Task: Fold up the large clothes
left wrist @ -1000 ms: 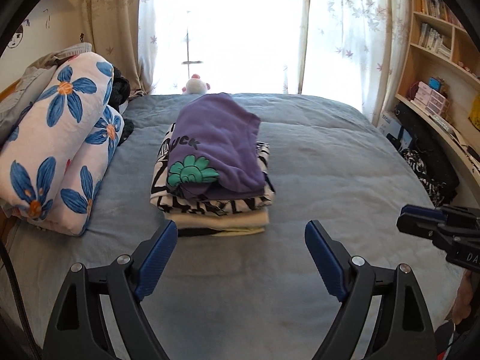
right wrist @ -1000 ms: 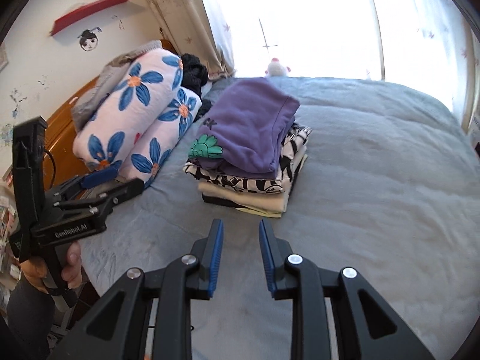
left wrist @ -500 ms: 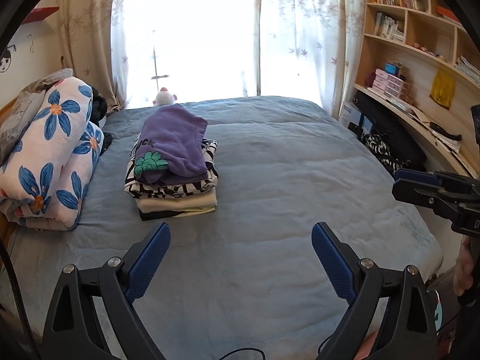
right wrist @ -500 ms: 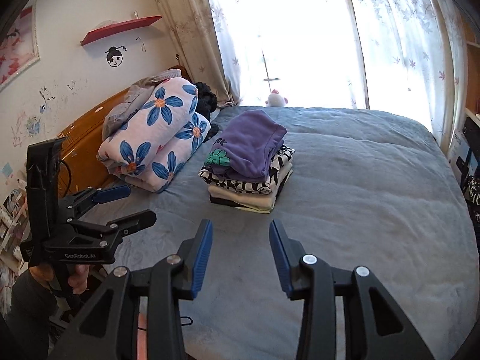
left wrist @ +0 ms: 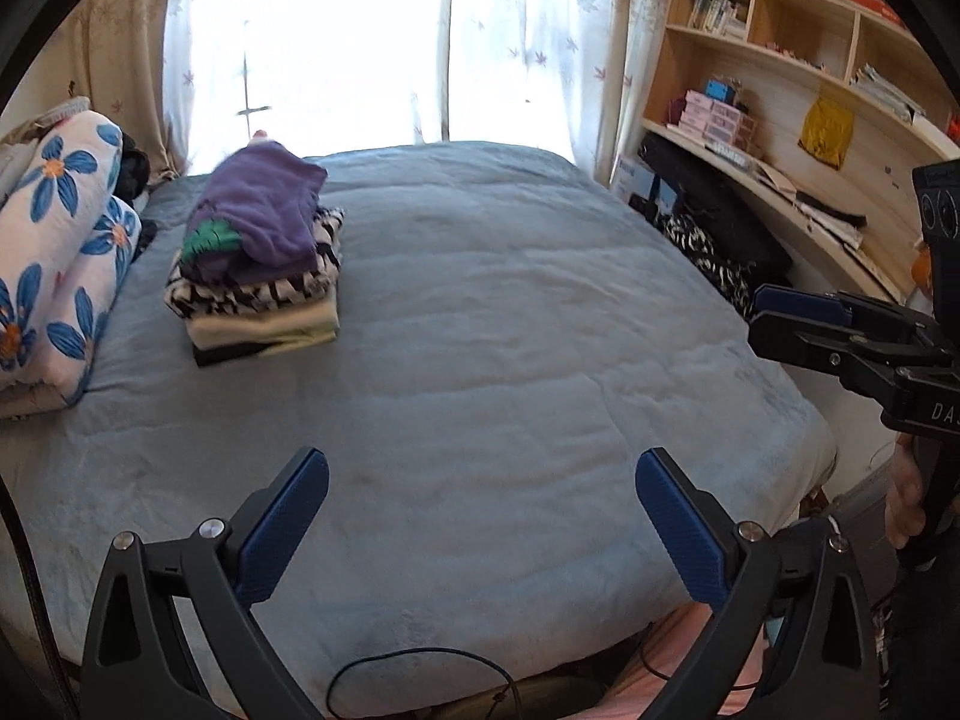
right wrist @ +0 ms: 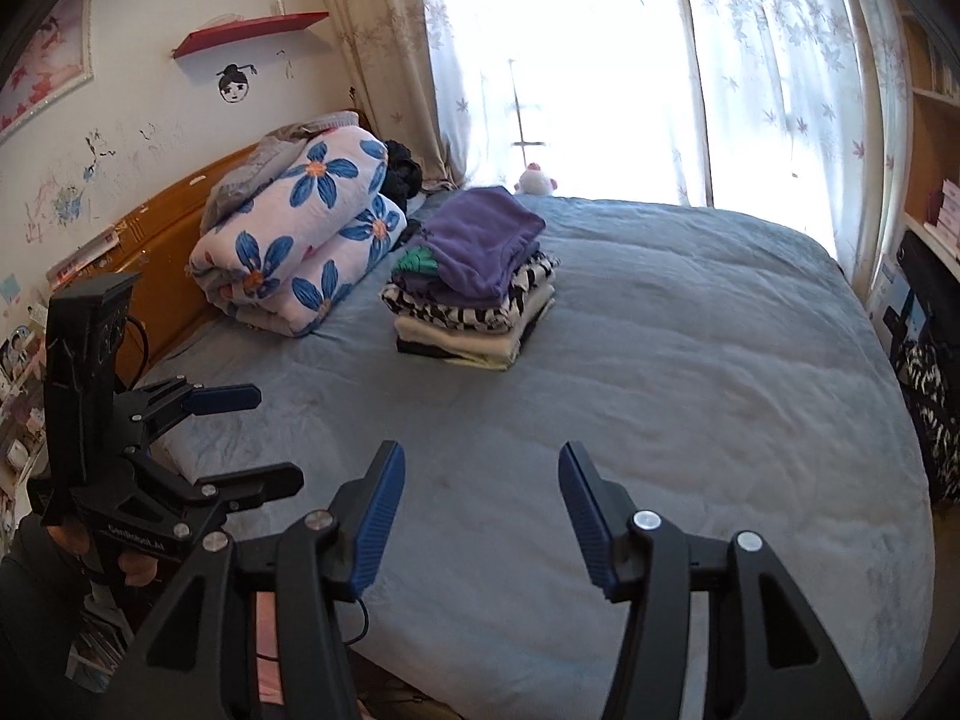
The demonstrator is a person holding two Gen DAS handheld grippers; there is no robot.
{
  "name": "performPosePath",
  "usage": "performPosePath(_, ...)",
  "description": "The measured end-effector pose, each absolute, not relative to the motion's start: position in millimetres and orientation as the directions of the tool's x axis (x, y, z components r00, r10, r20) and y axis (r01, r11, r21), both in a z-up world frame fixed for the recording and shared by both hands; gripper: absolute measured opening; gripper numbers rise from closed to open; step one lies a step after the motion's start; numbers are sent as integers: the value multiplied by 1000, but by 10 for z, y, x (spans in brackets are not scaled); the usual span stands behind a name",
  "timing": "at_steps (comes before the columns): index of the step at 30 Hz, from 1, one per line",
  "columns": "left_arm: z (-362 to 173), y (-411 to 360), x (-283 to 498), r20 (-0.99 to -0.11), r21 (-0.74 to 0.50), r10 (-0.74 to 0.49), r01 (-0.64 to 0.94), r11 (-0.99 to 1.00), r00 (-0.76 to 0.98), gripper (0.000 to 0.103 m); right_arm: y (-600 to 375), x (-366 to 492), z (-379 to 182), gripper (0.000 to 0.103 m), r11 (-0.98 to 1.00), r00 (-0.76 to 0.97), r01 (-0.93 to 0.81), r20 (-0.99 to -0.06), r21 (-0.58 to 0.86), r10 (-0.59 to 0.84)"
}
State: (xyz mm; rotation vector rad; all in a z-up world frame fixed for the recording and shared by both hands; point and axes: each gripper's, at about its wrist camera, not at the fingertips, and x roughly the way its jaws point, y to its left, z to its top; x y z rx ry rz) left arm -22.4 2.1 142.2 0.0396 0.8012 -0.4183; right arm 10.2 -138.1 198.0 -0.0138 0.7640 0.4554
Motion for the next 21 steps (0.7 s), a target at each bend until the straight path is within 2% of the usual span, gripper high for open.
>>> performPosePath(7,703,-123,-278,-697,-57,-228,264,963,681,102,-1410,15,1103,54,963,679,-255,-692,90,244)
performPosePath(11,374,-111,-251,-699,-51,-159,173,984,697,102,-1415,11,640,54,979,671,-162,-714,125,202)
performPosePath(21,-198,-111,-148,-759,-47,-77,64,997,647,102,-1391,-61,140,54,991,656,-43,-744,130,127)
